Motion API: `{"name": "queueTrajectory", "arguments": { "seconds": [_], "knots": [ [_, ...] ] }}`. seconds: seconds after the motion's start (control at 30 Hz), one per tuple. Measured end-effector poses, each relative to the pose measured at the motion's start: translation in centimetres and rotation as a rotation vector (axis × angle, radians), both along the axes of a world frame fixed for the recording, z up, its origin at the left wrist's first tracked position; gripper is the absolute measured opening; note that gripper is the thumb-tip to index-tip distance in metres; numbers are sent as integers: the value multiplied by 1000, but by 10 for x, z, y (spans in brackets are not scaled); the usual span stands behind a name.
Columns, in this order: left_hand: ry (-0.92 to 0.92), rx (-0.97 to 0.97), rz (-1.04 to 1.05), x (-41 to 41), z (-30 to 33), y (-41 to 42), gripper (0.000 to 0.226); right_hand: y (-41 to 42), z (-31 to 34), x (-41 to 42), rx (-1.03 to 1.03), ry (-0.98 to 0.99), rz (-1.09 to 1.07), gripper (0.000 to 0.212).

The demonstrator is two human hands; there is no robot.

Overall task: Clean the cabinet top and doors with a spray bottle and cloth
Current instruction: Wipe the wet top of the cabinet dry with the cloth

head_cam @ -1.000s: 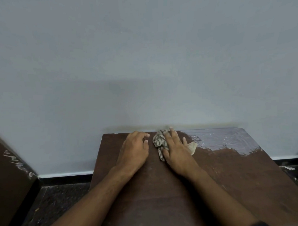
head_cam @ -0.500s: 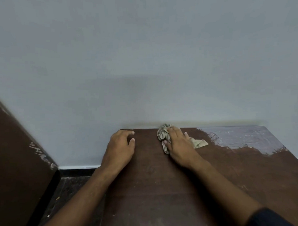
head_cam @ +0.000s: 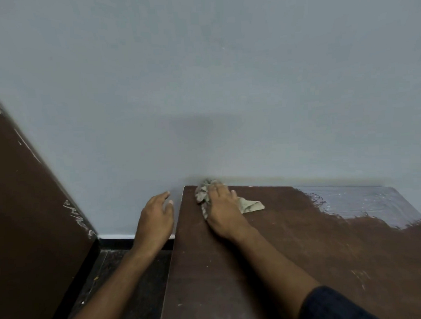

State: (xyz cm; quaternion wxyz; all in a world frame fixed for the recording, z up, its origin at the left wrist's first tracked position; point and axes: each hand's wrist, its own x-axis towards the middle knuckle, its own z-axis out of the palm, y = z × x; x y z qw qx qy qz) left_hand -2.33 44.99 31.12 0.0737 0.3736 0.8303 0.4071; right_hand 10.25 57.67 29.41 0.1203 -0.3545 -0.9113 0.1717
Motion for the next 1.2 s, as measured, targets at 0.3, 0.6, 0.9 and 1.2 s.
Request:
{"name": "queueTrajectory", "arguments": {
  "seconds": [0.3, 0.6, 0.9, 1.2],
  "knots": [
    [8, 15, -65, 19, 16, -9, 37, 24, -3, 9, -42, 50, 36, 55],
    [-72, -20, -18, 61, 5, -4, 41, -56, -6, 53, -68, 76, 279, 58],
    [-92, 23, 41, 66, 0, -41, 34, 1, 2, 112, -56, 13, -124, 53],
    [-13, 99, -23, 78, 19, -41, 27, -103, -7, 98, -69, 95, 285, 58]
  ]
}}
